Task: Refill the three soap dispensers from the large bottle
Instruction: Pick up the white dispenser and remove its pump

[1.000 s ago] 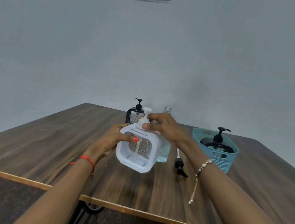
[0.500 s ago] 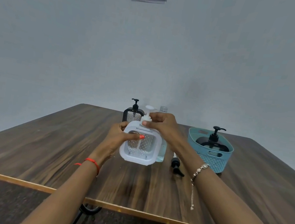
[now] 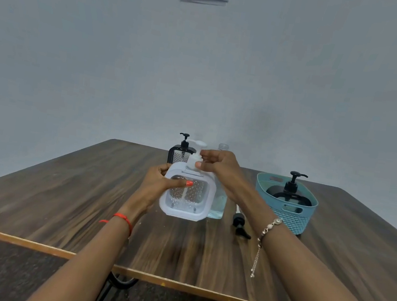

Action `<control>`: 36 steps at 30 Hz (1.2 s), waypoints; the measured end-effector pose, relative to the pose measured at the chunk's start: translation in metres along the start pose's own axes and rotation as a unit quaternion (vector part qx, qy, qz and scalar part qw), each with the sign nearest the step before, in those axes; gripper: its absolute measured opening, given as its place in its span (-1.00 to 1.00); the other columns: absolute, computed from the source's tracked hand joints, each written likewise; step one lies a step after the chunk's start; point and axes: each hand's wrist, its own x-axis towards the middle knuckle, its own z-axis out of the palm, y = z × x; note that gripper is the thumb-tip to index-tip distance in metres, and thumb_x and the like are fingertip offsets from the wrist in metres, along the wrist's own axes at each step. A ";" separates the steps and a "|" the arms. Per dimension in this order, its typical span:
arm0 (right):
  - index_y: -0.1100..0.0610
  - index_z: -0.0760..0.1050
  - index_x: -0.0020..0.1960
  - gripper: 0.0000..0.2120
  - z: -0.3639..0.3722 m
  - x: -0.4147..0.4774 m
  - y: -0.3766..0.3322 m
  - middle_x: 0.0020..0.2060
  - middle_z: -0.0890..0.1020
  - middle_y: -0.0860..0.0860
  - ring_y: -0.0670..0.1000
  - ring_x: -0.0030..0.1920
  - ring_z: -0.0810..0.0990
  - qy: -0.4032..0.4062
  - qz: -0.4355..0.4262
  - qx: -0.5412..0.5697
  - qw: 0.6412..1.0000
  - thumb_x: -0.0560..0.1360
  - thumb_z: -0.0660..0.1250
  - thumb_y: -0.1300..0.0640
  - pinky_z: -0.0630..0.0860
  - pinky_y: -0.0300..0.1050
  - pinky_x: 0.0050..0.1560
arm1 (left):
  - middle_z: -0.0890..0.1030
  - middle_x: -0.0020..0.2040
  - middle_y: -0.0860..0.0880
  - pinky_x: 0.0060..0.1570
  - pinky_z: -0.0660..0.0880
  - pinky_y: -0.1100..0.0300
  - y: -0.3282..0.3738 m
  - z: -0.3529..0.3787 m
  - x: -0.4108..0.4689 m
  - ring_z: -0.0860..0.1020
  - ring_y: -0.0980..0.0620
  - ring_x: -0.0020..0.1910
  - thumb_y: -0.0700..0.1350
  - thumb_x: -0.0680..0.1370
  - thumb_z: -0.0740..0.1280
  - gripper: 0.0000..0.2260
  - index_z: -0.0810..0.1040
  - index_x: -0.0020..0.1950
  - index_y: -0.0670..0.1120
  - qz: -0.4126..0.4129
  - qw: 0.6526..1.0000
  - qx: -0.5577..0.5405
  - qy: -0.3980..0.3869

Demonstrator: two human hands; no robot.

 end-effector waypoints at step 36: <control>0.23 0.46 0.22 -0.60 0.026 -0.019 0.111 0.18 0.49 0.12 0.10 0.12 0.52 -0.160 -0.239 -0.447 0.847 0.40 0.26 0.44 0.50 -0.01 0.08 | 0.60 -0.17 -0.01 -0.24 0.54 0.19 -0.016 -0.034 0.011 0.57 0.06 -0.24 -0.28 0.31 0.53 -0.65 0.53 0.03 -0.15 0.004 0.972 -0.033 0.231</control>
